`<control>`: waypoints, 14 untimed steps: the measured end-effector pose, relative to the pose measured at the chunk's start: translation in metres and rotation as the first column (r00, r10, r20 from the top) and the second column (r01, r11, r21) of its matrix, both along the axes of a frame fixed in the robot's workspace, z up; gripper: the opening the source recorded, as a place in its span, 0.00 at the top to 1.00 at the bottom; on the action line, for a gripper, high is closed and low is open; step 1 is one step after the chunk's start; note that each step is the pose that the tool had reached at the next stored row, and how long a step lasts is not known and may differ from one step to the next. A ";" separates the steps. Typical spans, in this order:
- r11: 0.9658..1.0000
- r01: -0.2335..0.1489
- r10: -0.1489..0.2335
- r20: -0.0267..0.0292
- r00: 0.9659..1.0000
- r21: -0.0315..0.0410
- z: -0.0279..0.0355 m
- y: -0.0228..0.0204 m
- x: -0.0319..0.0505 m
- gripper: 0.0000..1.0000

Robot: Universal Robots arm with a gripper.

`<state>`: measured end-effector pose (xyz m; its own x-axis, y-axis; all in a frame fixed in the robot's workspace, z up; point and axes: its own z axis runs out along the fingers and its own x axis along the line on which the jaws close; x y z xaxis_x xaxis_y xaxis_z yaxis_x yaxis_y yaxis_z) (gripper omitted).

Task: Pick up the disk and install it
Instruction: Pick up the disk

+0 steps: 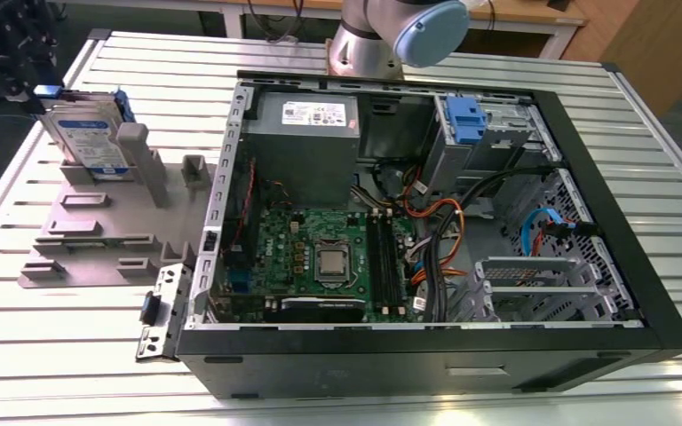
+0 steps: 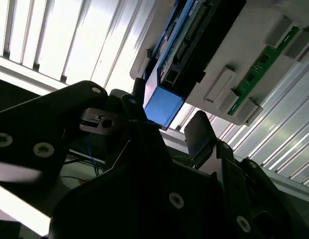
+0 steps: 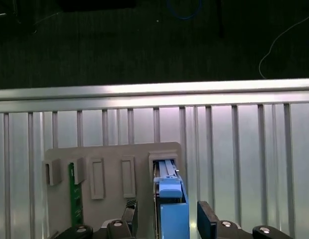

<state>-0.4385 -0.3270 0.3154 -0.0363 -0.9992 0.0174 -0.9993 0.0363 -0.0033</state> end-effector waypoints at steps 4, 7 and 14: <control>1.000 -0.030 0.030 0.000 1.000 0.000 -0.0046 0.0000 0.0000 0.49; 1.000 -0.031 0.031 0.000 1.000 0.000 -0.0094 0.0000 0.0000 0.51; 1.000 -0.031 0.031 0.000 1.000 0.000 -0.0163 0.0000 -0.0010 0.58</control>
<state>-0.4395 -0.3270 0.2991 -0.0053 -0.9998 0.0174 -1.0000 0.0052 -0.0033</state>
